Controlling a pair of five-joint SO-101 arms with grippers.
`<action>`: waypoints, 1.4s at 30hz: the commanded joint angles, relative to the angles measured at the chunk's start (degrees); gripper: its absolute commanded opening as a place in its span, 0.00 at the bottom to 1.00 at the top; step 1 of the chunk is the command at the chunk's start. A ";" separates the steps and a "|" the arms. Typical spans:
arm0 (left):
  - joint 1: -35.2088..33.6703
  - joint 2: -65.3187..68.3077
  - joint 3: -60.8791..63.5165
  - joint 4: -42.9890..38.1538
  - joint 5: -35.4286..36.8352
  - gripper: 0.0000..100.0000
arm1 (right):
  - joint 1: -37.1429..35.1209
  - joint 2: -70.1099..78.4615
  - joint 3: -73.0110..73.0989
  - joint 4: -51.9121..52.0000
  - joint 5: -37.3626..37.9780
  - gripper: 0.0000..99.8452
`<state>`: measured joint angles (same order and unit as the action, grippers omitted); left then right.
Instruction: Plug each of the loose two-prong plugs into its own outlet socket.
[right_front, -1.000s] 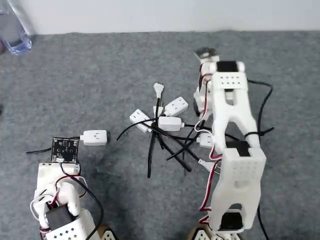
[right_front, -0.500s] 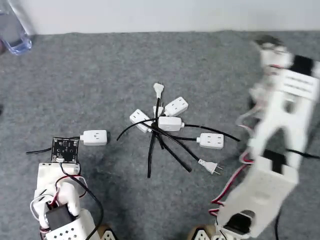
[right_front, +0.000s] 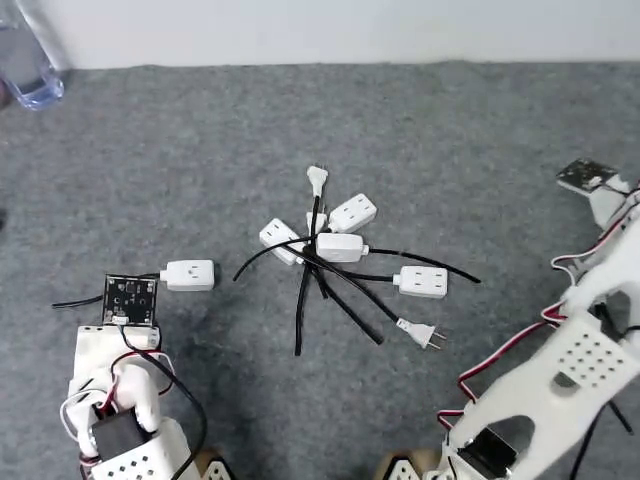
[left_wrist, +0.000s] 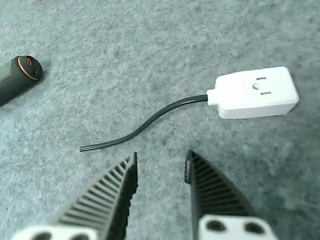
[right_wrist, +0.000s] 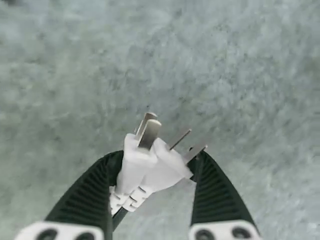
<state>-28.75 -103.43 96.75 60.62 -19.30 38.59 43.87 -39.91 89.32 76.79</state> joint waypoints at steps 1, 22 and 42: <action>-0.09 -0.88 -0.31 0.44 -0.53 0.15 | 0.84 0.75 -1.85 -5.49 0.53 0.01; -0.09 -0.88 -0.31 0.44 -0.53 0.15 | -1.54 -0.66 -3.78 -3.82 -10.11 0.50; -0.09 -0.88 -0.31 0.44 -0.53 0.15 | -26.24 -37.23 40.53 13.41 -11.34 0.40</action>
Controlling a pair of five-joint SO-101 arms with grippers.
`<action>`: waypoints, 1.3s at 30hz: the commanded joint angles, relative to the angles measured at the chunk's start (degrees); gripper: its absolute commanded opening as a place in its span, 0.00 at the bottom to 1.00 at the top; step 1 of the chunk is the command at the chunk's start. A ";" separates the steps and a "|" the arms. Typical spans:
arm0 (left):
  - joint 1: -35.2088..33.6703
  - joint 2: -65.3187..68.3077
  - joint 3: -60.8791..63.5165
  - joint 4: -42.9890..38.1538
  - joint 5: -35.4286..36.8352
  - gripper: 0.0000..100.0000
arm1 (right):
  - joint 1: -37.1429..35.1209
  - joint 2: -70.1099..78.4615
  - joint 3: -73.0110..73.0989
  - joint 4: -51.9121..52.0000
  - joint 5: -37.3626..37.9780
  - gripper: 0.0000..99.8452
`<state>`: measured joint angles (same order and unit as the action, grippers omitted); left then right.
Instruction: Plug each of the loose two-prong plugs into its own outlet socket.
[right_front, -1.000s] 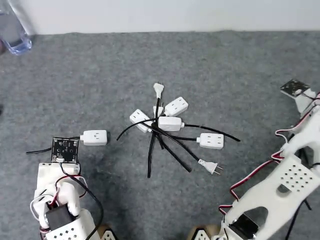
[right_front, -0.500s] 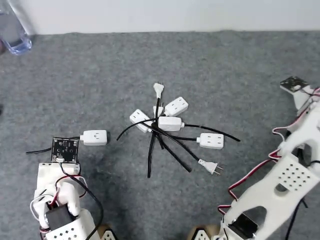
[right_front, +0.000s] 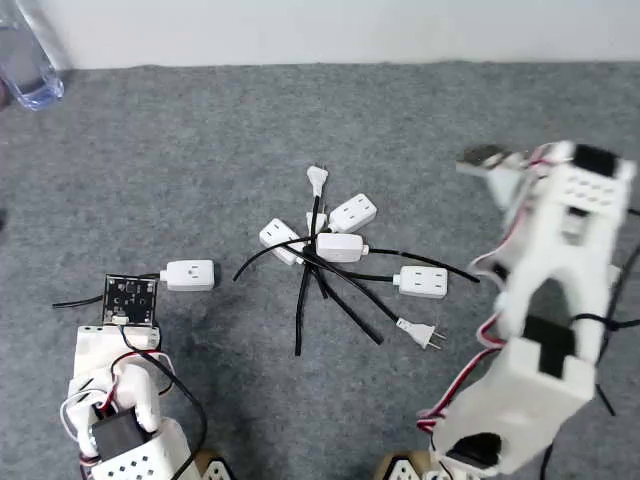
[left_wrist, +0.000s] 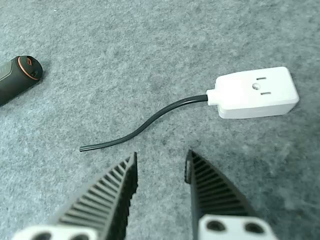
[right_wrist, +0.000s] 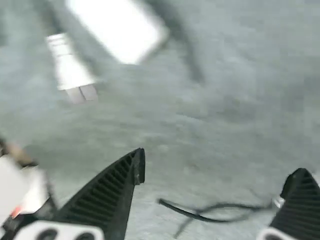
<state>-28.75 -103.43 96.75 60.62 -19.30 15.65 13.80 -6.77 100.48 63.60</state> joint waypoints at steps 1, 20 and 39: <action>-0.09 -0.88 -0.31 0.44 -0.53 0.15 | -4.18 -9.10 10.20 2.24 2.37 0.40; -0.09 -0.88 -0.31 0.44 -0.53 0.15 | -19.03 -29.85 51.96 -23.08 2.99 0.40; -0.09 -0.88 -0.31 0.44 -0.53 0.15 | -27.82 -18.51 44.31 -28.09 -3.96 0.35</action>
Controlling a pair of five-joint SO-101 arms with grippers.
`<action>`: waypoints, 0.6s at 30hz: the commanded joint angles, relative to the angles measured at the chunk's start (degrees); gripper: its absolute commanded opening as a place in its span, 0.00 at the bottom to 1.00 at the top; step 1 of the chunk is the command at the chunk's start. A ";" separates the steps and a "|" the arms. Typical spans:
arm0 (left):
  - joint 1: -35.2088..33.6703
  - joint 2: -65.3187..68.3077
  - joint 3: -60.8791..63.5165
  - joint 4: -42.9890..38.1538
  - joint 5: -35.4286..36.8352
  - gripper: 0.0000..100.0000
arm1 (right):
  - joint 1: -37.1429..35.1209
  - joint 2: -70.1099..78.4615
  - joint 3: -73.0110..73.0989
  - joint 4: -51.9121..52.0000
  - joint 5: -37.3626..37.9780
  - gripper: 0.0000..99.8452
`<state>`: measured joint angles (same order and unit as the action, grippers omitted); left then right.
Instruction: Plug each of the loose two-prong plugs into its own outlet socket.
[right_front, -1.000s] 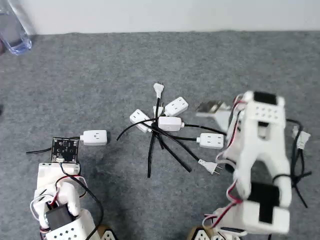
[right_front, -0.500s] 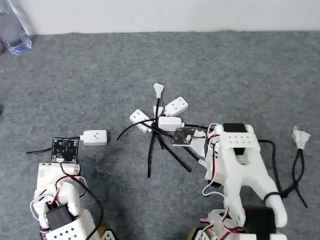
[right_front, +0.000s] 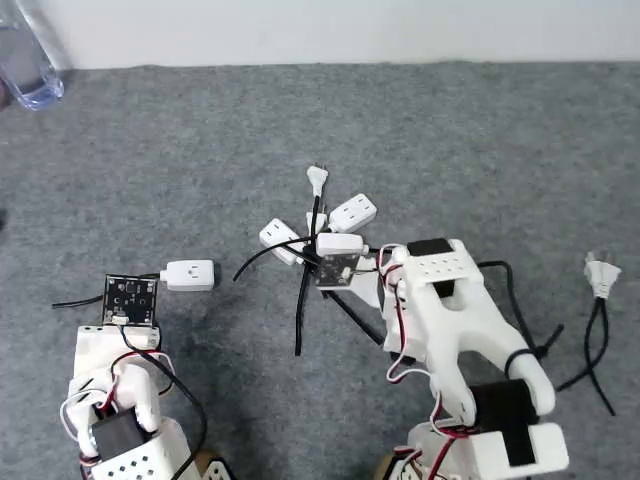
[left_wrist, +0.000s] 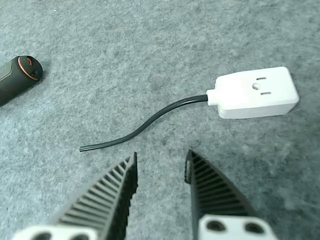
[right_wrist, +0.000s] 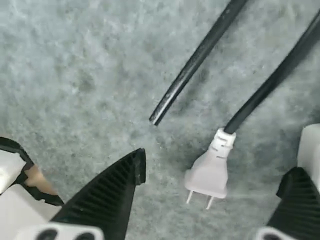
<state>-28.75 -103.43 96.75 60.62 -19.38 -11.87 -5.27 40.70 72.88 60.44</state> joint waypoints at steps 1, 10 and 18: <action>-0.09 -0.88 -0.31 0.44 -0.44 0.15 | -0.13 1.27 -3.25 -0.48 -0.70 0.32; -0.26 -0.88 -0.31 0.44 -0.44 0.15 | 8.48 7.96 -3.34 -3.91 5.01 0.33; -0.26 -0.88 -0.31 0.44 -0.44 0.15 | 13.32 10.42 -4.66 -7.52 5.19 0.05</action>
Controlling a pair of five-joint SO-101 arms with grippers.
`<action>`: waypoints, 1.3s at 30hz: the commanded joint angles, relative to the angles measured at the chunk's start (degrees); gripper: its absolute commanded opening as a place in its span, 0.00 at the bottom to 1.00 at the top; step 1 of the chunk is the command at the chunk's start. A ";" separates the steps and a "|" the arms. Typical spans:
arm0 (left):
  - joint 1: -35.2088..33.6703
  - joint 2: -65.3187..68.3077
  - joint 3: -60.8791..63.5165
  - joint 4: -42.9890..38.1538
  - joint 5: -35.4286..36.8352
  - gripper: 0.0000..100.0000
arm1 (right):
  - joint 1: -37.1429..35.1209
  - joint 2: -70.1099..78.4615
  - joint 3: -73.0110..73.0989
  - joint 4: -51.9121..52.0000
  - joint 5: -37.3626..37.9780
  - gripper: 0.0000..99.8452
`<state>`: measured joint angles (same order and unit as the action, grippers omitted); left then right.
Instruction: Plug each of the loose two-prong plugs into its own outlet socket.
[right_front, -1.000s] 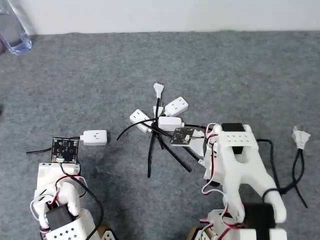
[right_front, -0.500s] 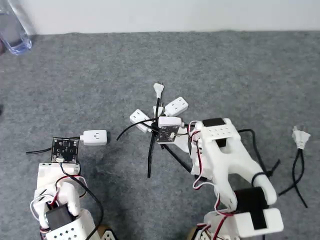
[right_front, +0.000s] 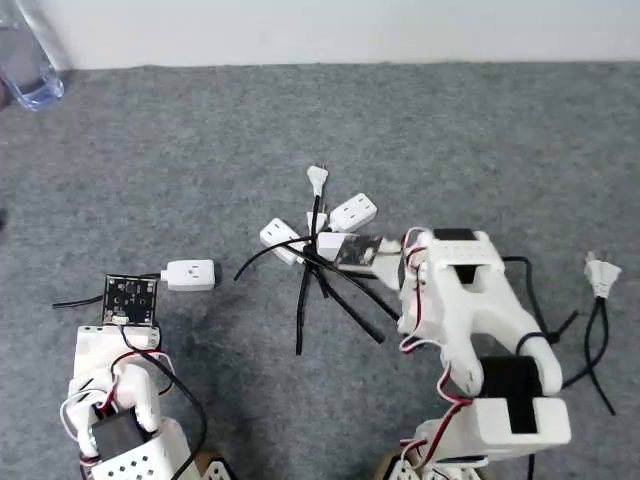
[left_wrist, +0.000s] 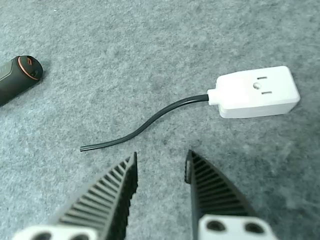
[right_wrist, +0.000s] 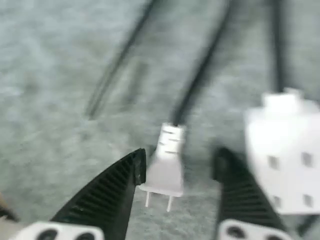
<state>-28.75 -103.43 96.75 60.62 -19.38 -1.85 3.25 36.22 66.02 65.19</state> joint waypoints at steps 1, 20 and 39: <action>-0.26 -0.88 -0.31 0.53 -0.44 0.15 | 3.30 2.24 -0.26 -0.57 0.44 0.01; -0.18 -0.88 -0.31 0.53 -0.44 0.15 | 11.65 -9.10 -12.75 15.52 0.53 0.01; -0.18 -0.88 -0.31 1.23 -0.53 0.15 | 37.41 -15.87 -20.84 7.16 0.26 0.01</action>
<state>-28.75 -103.43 96.75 61.49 -19.38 29.71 -15.56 17.76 79.30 65.10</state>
